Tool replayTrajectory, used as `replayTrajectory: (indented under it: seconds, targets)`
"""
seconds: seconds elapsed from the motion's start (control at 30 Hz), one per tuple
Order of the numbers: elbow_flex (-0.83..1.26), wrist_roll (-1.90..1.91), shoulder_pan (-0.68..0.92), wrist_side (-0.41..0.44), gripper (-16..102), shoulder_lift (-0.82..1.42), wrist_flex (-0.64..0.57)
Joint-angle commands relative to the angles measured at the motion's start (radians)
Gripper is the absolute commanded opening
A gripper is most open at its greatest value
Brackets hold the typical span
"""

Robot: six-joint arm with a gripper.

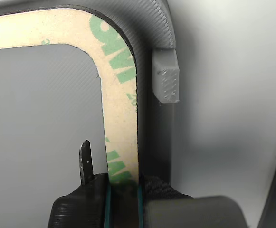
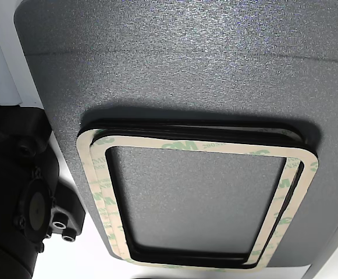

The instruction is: Grab top frame and put it into gray box.

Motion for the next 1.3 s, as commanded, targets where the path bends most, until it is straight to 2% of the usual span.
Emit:
replayTrajectory:
  seconds: [0.0,1.27]
  targets:
    - [-0.018,-0.003,-0.017,-0.005,-13,0.017,0.012]
    - [-0.017,-0.023,-0.017,-0.02,-13,0.005,0.011]
